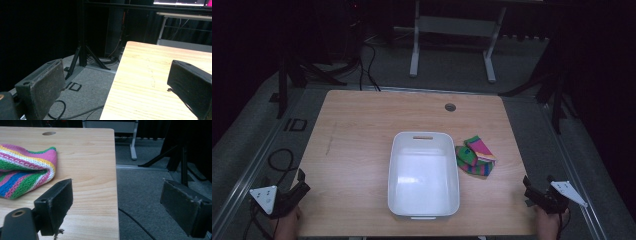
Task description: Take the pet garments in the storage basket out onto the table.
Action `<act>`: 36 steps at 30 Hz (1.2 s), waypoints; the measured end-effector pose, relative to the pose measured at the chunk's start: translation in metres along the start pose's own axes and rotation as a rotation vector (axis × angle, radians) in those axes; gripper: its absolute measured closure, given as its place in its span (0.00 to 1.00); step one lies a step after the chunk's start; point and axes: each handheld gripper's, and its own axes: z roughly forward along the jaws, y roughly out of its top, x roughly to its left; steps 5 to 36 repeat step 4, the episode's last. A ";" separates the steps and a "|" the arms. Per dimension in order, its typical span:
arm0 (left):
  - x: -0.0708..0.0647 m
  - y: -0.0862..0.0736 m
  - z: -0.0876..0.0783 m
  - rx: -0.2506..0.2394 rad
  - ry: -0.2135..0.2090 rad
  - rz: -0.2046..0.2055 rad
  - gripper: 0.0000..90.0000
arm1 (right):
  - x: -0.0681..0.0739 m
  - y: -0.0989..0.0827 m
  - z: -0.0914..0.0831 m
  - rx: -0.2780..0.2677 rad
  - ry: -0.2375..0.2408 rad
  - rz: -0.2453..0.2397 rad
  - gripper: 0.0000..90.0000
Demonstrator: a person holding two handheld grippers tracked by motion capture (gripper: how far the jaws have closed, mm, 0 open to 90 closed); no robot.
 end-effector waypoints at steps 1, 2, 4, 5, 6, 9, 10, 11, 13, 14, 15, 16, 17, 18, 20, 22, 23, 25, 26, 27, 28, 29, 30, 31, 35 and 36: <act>0.000 0.000 0.000 -0.001 0.000 0.000 0.02 | 0.000 0.000 0.000 0.000 -0.001 0.002 0.12; 0.000 0.000 0.000 0.000 -0.001 0.000 0.02 | 0.000 0.000 0.000 0.002 -0.002 0.004 0.12; 0.000 0.000 0.000 0.000 -0.001 0.000 0.02 | 0.000 0.000 0.000 0.003 -0.002 0.004 0.12; 0.000 0.000 0.000 0.000 -0.001 0.000 0.02 | 0.000 0.000 0.000 0.003 -0.002 0.004 0.12; 0.000 0.000 0.000 0.000 -0.001 0.000 0.02 | 0.000 0.000 0.000 0.003 -0.002 0.004 0.12; 0.000 0.000 0.000 0.000 -0.001 0.000 0.02 | 0.000 0.000 0.000 0.003 -0.002 0.004 0.12; 0.000 0.000 0.000 0.000 -0.001 0.000 0.02 | 0.000 0.000 0.000 0.003 -0.002 0.004 0.12; 0.000 0.000 0.000 0.000 -0.001 0.000 0.02 | 0.000 0.000 0.000 0.003 -0.002 0.004 0.12; 0.000 0.000 0.000 0.000 -0.001 0.000 0.02 | 0.000 0.000 0.000 0.003 -0.002 0.004 0.12; 0.000 0.000 0.000 0.000 -0.001 0.000 0.02 | 0.000 0.000 0.000 0.003 -0.002 0.004 0.12; 0.000 0.000 0.000 0.000 -0.001 0.000 0.02 | 0.000 0.000 0.000 0.003 -0.002 0.004 0.12; 0.000 0.000 0.000 0.000 -0.001 0.000 0.02 | 0.000 0.000 0.000 0.003 -0.002 0.004 0.12; 0.000 0.000 0.000 0.000 -0.001 0.000 0.02 | 0.000 0.000 0.000 0.003 -0.002 0.004 0.12; 0.000 0.000 0.000 0.000 -0.001 0.000 0.02 | 0.000 0.000 0.000 0.003 -0.002 0.004 0.12; 0.000 0.000 0.000 0.000 -0.001 0.000 0.02 | 0.000 0.000 0.000 0.003 -0.002 0.004 0.12; 0.000 0.000 0.000 0.000 -0.001 0.000 0.02 | 0.000 0.000 0.000 0.003 -0.002 0.004 0.12; 0.000 0.000 0.000 0.000 -0.001 0.000 0.02 | 0.000 0.000 0.000 0.003 -0.002 0.004 0.12; 0.000 0.000 0.000 0.000 -0.001 0.000 0.02 | 0.000 0.000 0.000 0.003 -0.002 0.004 0.12; 0.000 0.000 0.000 0.000 -0.001 0.000 0.02 | 0.000 0.000 0.000 0.003 -0.002 0.004 0.12; 0.000 0.000 0.000 0.000 -0.001 0.000 0.02 | 0.000 0.000 0.000 0.003 -0.002 0.004 0.12; 0.000 0.000 0.000 0.000 -0.001 0.000 0.02 | 0.000 0.000 0.000 0.003 -0.002 0.004 0.12; 0.000 0.000 0.000 0.000 -0.001 0.000 0.02 | 0.000 0.000 0.000 0.003 -0.002 0.004 0.12; 0.000 0.000 0.000 0.000 -0.001 0.000 0.02 | 0.000 0.000 0.000 0.003 -0.002 0.004 0.12; 0.000 0.000 0.000 0.000 -0.001 0.000 0.02 | 0.000 0.000 0.000 0.003 -0.002 0.004 0.12; 0.000 0.000 0.000 0.000 -0.001 0.000 0.02 | 0.000 0.000 0.000 0.003 -0.002 0.004 0.12; 0.000 0.000 0.000 0.000 -0.001 0.000 0.02 | 0.000 0.000 0.000 0.003 -0.002 0.004 0.12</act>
